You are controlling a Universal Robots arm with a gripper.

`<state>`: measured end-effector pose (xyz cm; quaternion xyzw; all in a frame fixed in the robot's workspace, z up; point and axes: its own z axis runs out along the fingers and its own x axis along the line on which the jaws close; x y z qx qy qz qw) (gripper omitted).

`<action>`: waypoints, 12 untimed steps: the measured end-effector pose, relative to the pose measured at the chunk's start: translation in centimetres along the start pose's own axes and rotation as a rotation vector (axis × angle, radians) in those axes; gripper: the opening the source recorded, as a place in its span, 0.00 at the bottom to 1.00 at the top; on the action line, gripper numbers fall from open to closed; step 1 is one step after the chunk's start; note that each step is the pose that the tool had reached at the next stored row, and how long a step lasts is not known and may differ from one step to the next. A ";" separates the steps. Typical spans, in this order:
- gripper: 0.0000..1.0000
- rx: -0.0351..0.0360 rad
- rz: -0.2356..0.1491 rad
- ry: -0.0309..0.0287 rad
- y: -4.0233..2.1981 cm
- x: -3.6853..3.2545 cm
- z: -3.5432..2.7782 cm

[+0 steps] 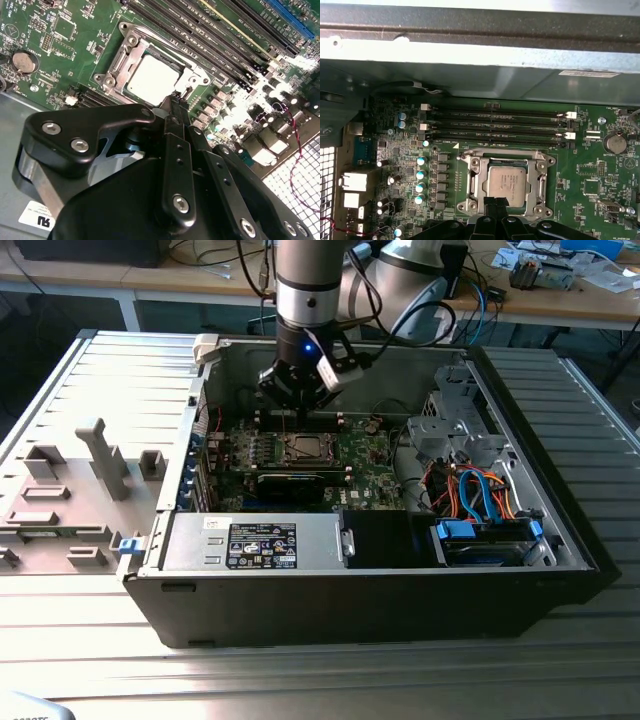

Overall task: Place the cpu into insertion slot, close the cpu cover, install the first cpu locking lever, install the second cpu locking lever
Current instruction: 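Install the first cpu locking lever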

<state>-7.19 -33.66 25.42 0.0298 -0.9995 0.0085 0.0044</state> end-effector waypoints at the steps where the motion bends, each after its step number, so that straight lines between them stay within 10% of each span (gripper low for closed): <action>1: 0.11 0.0000 0.000 0.0000 0.00 0.01 0.00; 12: 0.11 -0.0003 0.000 -0.0001 0.42 0.71 0.01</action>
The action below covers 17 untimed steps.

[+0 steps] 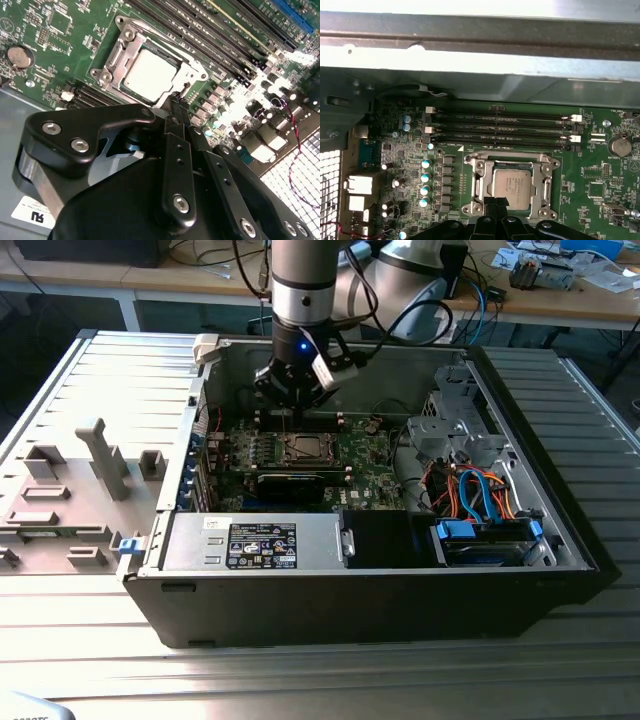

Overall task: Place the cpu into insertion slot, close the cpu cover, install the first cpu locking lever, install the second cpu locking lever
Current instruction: 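Install the first cpu locking lever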

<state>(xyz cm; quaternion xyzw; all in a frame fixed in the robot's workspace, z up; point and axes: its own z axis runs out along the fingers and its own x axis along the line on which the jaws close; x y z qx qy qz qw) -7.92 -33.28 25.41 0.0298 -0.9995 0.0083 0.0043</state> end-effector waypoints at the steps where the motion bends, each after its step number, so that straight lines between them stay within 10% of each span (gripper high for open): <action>1: 0.11 0.0000 0.000 0.0001 0.08 0.13 0.00; 17: 0.11 -0.0007 -0.001 0.0000 1.77 2.83 -0.01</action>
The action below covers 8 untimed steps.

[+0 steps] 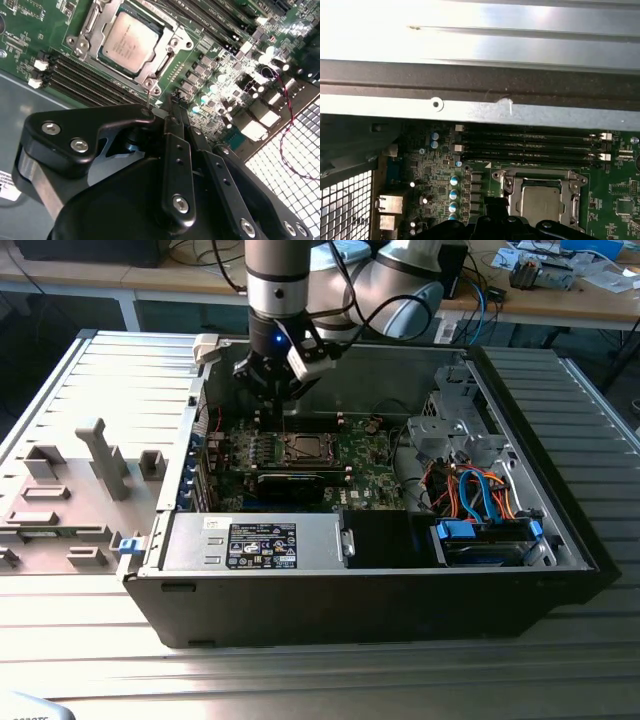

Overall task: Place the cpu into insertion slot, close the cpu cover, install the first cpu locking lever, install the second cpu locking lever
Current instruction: 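Install the first cpu locking lever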

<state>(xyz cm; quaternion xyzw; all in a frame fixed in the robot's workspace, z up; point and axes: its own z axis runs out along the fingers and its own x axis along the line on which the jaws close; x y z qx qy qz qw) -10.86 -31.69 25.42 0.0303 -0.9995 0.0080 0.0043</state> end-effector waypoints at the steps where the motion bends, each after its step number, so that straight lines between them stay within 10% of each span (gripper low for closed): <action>1: 0.11 0.0000 0.000 0.0000 0.06 0.02 -0.01; 8: 0.11 0.0000 -0.001 0.0000 1.26 0.00 -0.22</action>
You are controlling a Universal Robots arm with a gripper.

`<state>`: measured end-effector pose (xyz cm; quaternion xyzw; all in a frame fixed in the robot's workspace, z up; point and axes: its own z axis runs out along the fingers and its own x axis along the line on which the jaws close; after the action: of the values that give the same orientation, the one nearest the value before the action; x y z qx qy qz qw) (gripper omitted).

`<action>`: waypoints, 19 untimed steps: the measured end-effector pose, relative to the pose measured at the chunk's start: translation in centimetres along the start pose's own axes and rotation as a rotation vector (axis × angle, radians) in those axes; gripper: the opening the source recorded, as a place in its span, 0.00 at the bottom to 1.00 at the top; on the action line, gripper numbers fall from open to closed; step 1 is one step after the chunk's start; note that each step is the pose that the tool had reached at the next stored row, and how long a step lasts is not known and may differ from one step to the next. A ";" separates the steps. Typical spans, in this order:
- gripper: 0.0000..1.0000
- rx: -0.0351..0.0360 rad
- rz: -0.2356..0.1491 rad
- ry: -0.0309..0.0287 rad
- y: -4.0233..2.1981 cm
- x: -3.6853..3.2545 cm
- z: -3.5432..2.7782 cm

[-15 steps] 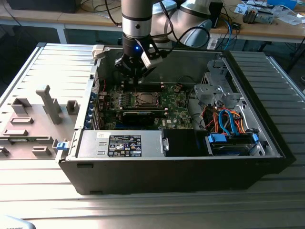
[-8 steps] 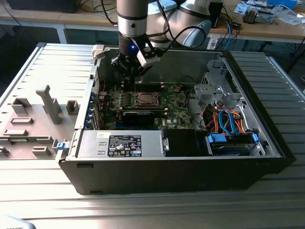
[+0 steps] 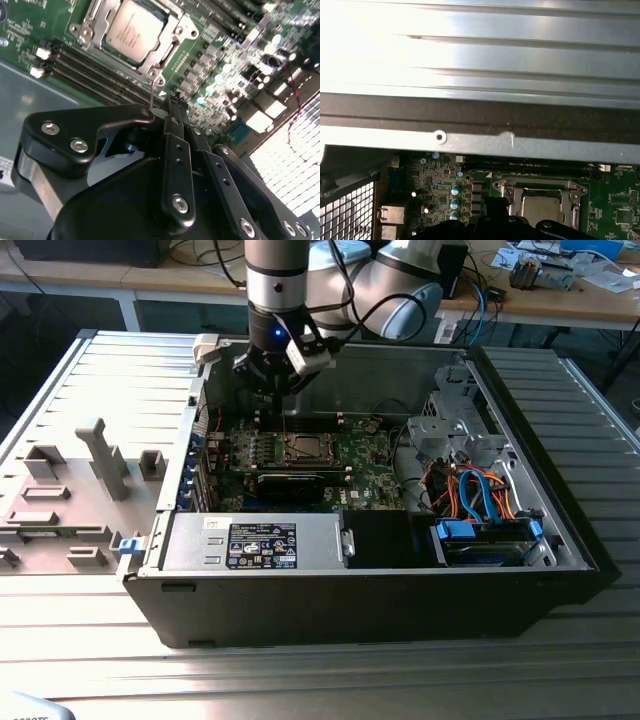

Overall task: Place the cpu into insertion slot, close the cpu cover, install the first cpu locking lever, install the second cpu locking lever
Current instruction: 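Install the first cpu locking lever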

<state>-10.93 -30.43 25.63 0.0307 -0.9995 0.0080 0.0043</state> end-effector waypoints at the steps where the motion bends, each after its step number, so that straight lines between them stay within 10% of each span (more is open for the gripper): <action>1: 0.11 0.0000 0.000 0.0001 0.14 0.00 -0.04; 7: 0.11 -0.0053 -0.002 -0.0005 0.59 0.05 -0.12; 19: 0.11 -0.0011 -0.011 0.0021 0.59 -1.90 2.61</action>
<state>-9.09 -29.77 22.99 0.0364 -0.9993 0.0074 0.0054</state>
